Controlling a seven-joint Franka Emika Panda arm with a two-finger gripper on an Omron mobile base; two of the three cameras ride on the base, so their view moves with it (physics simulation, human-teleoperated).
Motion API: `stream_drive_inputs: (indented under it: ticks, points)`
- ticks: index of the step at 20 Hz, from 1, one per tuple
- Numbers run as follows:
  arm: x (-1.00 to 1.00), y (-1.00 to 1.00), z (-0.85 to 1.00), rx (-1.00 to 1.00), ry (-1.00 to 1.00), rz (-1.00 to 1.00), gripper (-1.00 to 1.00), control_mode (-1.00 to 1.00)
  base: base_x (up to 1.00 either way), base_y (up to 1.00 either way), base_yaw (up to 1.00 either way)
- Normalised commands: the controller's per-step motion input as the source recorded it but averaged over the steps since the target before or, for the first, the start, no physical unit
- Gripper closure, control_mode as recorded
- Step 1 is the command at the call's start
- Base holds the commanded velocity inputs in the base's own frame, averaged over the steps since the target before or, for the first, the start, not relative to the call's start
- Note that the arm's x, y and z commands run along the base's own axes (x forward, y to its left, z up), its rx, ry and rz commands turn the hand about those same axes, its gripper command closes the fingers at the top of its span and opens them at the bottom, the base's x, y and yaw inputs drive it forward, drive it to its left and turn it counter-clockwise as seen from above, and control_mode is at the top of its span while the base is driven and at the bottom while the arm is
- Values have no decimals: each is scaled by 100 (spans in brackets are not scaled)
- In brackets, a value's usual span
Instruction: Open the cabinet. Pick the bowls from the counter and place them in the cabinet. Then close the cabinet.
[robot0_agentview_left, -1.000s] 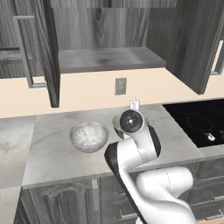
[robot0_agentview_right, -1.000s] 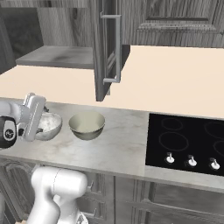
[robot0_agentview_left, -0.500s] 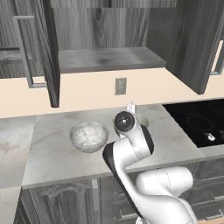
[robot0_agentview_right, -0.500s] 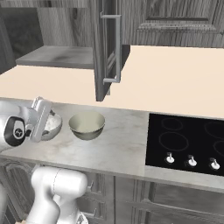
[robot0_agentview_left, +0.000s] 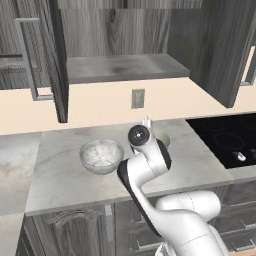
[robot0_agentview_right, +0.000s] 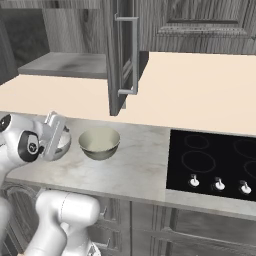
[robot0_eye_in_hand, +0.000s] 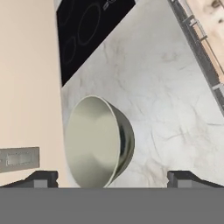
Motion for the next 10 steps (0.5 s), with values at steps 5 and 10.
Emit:
stream_drive_inputs:
  ticks: [5, 10]
  points:
    - [28, 0, -25, 0, 0, 0, -100, -100, 0, 0, 0]
    - [18, -1, -24, 0, 5, 0, -100, -100, 0, 0, 0]
